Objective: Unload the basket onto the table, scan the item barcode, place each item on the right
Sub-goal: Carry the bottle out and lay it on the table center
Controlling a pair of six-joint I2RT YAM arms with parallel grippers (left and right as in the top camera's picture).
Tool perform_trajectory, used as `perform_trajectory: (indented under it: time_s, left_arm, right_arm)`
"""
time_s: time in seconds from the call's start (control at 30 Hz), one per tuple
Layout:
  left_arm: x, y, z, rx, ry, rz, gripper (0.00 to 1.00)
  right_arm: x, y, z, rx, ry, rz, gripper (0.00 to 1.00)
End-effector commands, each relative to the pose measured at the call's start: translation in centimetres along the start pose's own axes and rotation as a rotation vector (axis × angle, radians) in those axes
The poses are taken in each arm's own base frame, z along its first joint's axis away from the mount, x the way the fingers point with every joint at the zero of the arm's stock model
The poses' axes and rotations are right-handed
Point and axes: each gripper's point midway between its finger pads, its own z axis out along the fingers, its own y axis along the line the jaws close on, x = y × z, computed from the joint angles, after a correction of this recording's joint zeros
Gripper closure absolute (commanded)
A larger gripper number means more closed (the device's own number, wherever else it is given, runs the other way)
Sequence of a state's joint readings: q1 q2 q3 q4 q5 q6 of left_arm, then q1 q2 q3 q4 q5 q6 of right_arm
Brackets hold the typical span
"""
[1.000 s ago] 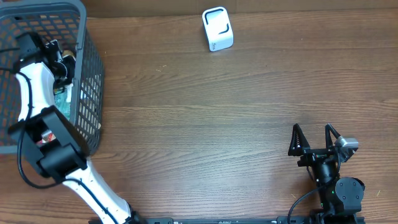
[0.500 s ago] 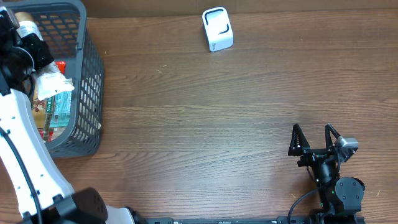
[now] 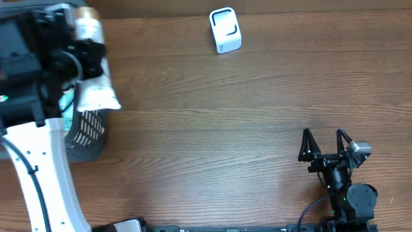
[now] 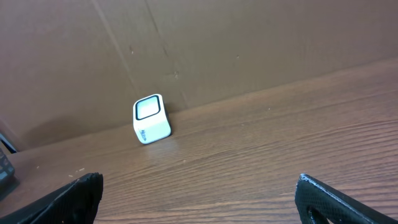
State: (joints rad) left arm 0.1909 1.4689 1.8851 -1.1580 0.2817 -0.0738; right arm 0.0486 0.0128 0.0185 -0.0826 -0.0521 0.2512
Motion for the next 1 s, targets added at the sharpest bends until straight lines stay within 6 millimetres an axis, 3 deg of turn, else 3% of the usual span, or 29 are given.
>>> perform_trajectory:
  time_s: [0.0, 0.17, 0.33, 0.5, 0.6, 0.8, 0.97]
  left_arm:
    - [3.2, -4.5, 1.5, 0.113, 0.097, 0.148, 0.96]
    - [9.9, -8.8, 5.7, 0.216, 0.285, 0.260, 0.96]
    - [18.4, -11.8, 10.6, 0.317, 0.465, 0.368, 0.96]
    - [25.0, -14.3, 13.3, 0.465, 0.573, 0.556, 0.96]
    - [27.3, -14.6, 15.0, 0.494, 0.616, 0.628, 0.96]
    - [29.8, -14.4, 19.2, 0.509, 0.666, 0.645, 0.96]
    - [31.6, -14.9, 20.5, 0.564, 0.710, 0.611, 0.91]
  right_arm:
    - [0.2, 0.1, 0.0, -0.005, -0.002, 0.003, 0.00]
    - [0.2, 0.1, 0.0, -0.006, -0.002, 0.003, 0.00]
    - [0.2, 0.1, 0.0, -0.006, -0.002, 0.003, 0.00]
    - [0.2, 0.1, 0.0, -0.006, -0.002, 0.003, 0.00]
    - [0.2, 0.1, 0.0, -0.005, -0.002, 0.003, 0.00]
    - [0.2, 0.1, 0.0, -0.006, -0.002, 0.003, 0.00]
    - [0.2, 0.1, 0.0, -0.006, -0.002, 0.003, 0.00]
